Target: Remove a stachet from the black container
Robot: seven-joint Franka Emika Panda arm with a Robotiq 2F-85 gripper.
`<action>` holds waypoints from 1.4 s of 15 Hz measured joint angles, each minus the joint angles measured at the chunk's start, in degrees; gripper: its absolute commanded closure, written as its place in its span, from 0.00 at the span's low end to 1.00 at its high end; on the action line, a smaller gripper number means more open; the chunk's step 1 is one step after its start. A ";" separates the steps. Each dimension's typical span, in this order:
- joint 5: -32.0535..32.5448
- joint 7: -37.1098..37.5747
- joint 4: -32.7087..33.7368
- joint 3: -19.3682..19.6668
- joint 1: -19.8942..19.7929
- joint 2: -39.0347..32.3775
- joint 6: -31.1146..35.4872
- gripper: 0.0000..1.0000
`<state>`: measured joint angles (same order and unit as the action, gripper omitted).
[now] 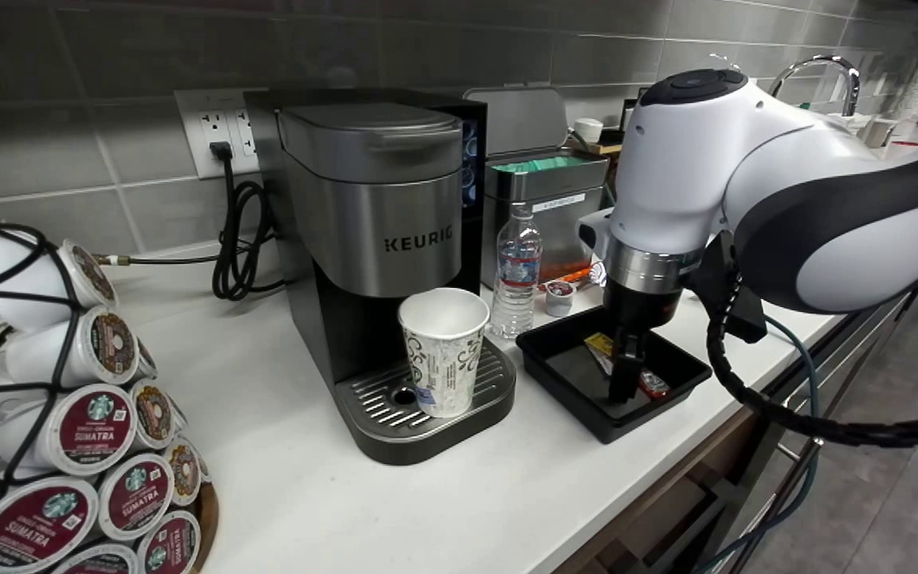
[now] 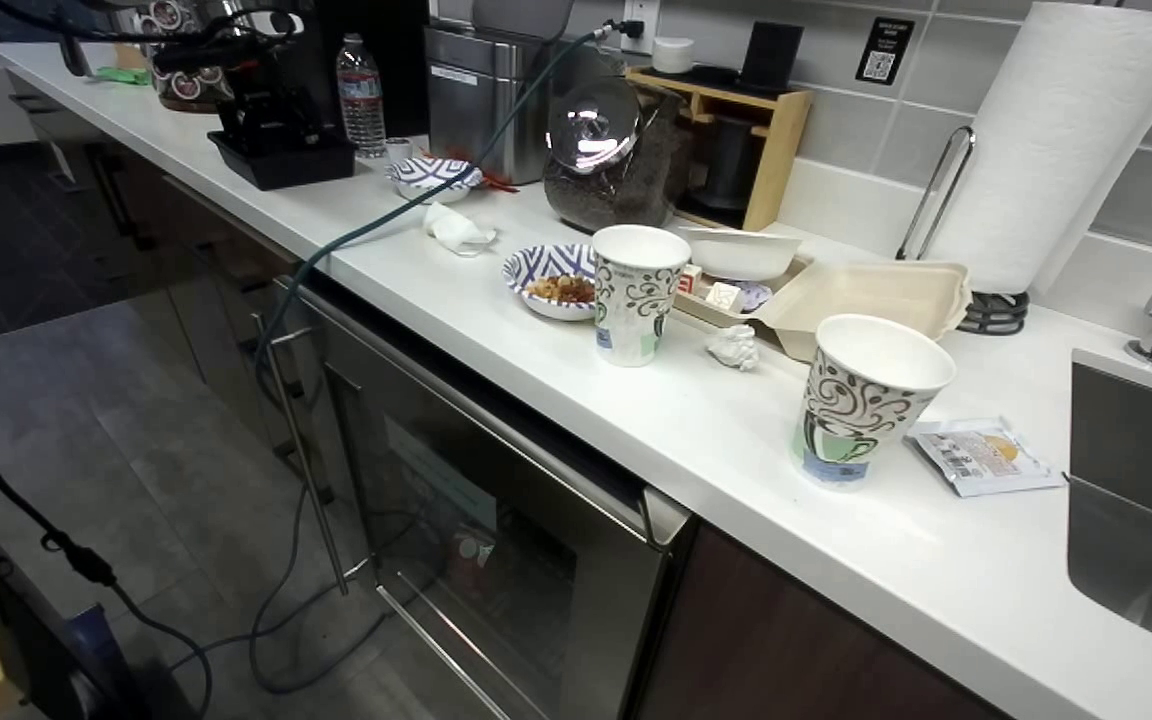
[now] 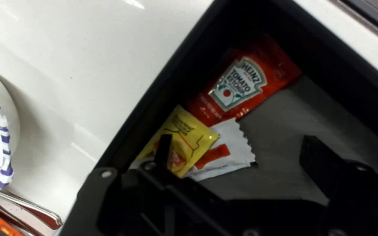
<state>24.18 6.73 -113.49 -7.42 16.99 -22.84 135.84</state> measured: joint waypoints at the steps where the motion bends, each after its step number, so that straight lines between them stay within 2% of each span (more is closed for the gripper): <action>1: -0.05 0.09 0.33 0.27 -0.02 -0.41 0.00 0.27; 10: -1.96 0.31 2.63 0.00 0.20 -1.61 0.00 0.95; 11: -2.56 0.30 2.64 -0.14 0.20 -1.61 0.00 1.00; 14: -6.10 -1.08 2.60 -1.12 -0.10 -1.48 -0.84 1.00; 18: -17.87 -9.46 0.98 -5.47 -2.73 0.31 -3.20 1.00; 20: -21.83 -9.55 -0.28 -6.13 -3.40 1.95 -3.59 1.00; 21: -22.66 -7.65 -0.80 -5.78 -3.47 2.74 -3.48 0.74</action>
<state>1.52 -0.92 -114.30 -13.19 13.52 -20.10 132.36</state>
